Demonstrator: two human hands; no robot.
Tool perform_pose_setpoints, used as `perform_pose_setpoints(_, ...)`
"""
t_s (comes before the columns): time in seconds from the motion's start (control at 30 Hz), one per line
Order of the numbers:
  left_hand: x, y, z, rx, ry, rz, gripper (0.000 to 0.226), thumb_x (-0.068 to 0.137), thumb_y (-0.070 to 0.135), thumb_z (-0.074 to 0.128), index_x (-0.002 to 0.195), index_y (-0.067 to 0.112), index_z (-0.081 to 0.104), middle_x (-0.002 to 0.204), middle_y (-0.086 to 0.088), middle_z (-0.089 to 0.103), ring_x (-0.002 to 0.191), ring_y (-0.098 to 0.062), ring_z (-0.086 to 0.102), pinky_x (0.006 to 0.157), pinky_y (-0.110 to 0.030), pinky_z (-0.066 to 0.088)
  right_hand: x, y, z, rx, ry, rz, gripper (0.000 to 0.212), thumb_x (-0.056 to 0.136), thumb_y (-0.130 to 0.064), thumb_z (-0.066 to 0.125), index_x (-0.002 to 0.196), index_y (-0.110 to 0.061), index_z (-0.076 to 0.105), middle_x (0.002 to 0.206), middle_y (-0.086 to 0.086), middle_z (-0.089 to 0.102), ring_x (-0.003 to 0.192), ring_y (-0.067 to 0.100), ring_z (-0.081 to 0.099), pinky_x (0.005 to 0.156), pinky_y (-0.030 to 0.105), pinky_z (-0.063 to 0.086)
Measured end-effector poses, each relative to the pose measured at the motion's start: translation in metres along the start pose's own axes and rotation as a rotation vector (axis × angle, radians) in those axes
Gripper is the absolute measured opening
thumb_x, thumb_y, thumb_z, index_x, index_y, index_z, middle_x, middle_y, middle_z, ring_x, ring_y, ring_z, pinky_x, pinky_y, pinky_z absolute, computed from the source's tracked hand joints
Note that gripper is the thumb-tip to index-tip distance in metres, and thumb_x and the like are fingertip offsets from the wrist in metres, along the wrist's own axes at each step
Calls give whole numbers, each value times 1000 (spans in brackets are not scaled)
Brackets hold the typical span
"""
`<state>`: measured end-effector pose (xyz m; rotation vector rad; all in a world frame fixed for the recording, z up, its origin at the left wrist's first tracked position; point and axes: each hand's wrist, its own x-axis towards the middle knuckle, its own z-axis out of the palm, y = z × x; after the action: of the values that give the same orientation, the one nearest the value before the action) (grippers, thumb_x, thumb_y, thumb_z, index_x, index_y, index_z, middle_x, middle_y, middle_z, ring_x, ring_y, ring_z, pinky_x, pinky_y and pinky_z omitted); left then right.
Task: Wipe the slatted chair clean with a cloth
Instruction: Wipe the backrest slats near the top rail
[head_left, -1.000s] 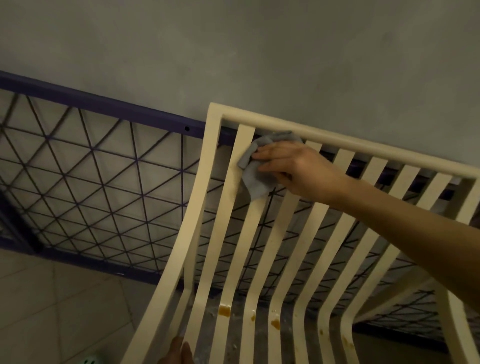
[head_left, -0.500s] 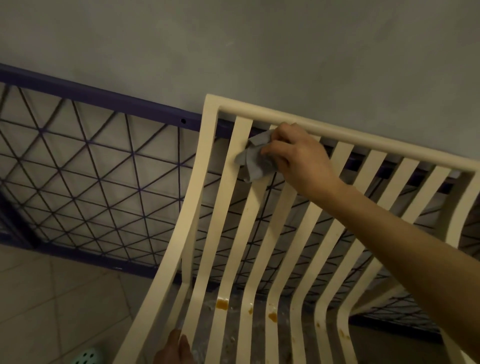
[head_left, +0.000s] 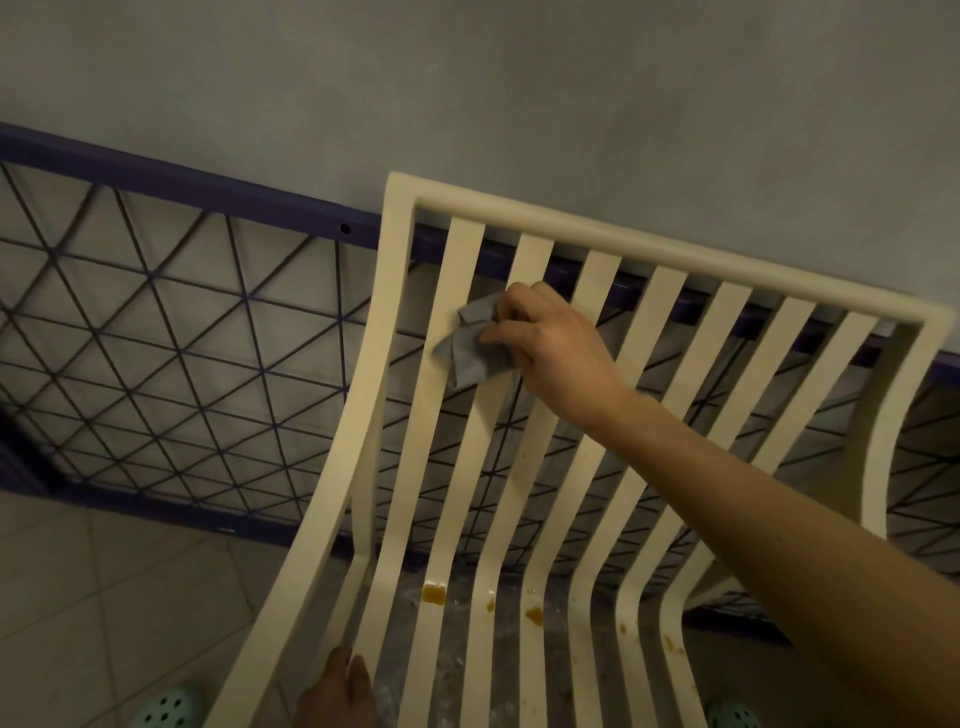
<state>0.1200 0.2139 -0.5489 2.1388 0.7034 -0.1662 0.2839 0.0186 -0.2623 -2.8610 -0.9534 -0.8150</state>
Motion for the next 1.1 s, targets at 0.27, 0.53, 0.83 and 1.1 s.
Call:
perform_pose_setpoints(0.27, -3, 5, -7, 46, -31, -10, 26, 91, 12, 60, 113, 0, 66, 96, -27, 69, 88, -41, 65, 81, -39, 48, -49, -26, 52, 57, -313, -179, 24, 70, -4, 75, 91, -14, 74, 100, 4, 57, 99, 24, 51, 70, 41, 49)
perform_pose_setpoints(0.53, 0, 2, -8, 69, -54, -28, 28, 94, 17, 56, 117, 4, 65, 103, -25, 69, 94, -39, 64, 84, -37, 47, -8, 7, -17, -124, -209, -208, 19, 81, -16, 59, 93, -17, 73, 102, 4, 58, 99, 25, 52, 83, 38, 47)
perform_pose_setpoints(0.83, 0, 2, -9, 112, -99, -7, 30, 97, 21, 50, 122, 8, 60, 103, -24, 68, 96, -37, 64, 83, -36, 46, 7, 11, -10, -181, -60, -50, 12, 76, -4, 69, 85, -12, 73, 99, 7, 52, 97, 31, 47, 78, 45, 44)
perform_pose_setpoints(1.1, -1, -7, -8, 74, -114, 36, 24, 100, 29, 38, 104, 16, 59, 84, -10, 61, 82, -28, 61, 77, -33, 47, -46, -12, 45, -112, -250, -259, 18, 79, -9, 64, 95, -13, 71, 102, 8, 53, 99, 29, 48, 83, 43, 44)
